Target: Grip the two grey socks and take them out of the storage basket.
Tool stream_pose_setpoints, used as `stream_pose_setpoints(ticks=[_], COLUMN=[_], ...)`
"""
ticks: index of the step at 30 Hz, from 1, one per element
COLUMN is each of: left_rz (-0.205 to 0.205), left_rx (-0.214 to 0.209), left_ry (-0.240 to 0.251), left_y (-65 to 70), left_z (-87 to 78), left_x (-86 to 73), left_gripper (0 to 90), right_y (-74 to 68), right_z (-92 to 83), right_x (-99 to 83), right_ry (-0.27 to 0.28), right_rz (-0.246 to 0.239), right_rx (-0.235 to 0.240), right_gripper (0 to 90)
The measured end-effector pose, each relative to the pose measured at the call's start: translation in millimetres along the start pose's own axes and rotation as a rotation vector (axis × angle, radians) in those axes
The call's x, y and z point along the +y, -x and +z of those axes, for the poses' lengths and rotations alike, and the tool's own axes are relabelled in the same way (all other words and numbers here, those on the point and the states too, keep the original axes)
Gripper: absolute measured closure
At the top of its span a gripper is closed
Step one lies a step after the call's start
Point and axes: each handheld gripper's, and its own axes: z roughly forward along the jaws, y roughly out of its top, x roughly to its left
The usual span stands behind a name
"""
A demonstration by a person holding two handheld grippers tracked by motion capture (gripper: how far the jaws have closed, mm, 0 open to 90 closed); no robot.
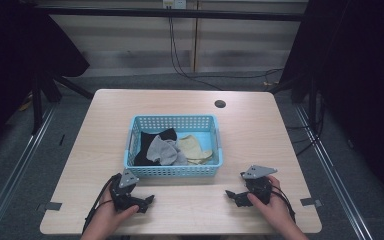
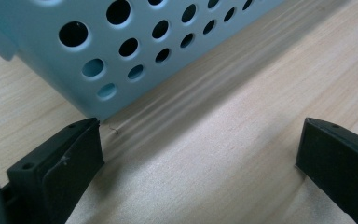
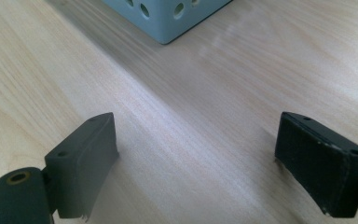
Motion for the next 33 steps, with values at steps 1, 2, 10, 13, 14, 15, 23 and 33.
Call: stream_pose_setpoints(ticks=[1, 2, 10, 13, 14, 15, 23, 33], left_rz=[0.000, 0.000, 0.003, -0.001, 0.006, 0.008, -0.038, -0.100], left_rx=[0.000, 0.000, 0.002, -0.013, -0.011, -0.009, -0.049, -0.097], left_ry=[0.000, 0.000, 0.000, -0.029, -0.049, -0.058, -0.199, -0.274], left_y=[0.0, 0.0, -0.2, -0.1, -1.6, -2.9, -0.1, -3.0], left_z=[0.0, 0.0, -0.9, -4.3, -6.9, -8.9, -24.3, -46.1], left_x=[0.0, 0.0, -0.6, 0.1, 1.3, 2.2, 11.4, 33.3], left_gripper=[0.0, 0.0, 0.0, 0.0, 2.5, 5.5, 19.4, 27.5], right_y=[0.0, 0.1, 0.0, 0.2, -0.1, 0.0, -0.2, -0.4], right_z=[0.0, 0.0, -0.2, 0.0, -0.2, -0.1, -0.2, -0.3], right_x=[0.0, 0.0, 0.0, 0.0, 0.0, 0.1, 0.0, 0.0], right_ry=[0.001, 0.000, -0.002, 0.000, -0.003, -0.001, -0.002, -0.003], right_rz=[-0.001, 0.000, 0.002, -0.002, 0.003, 0.000, 0.004, 0.006], right_rx=[0.000, 0.000, 0.000, 0.000, 0.000, -0.001, -0.001, -0.001], right_gripper=[12.1, 12.1, 12.1, 12.1, 12.1, 12.1, 12.1, 12.1])
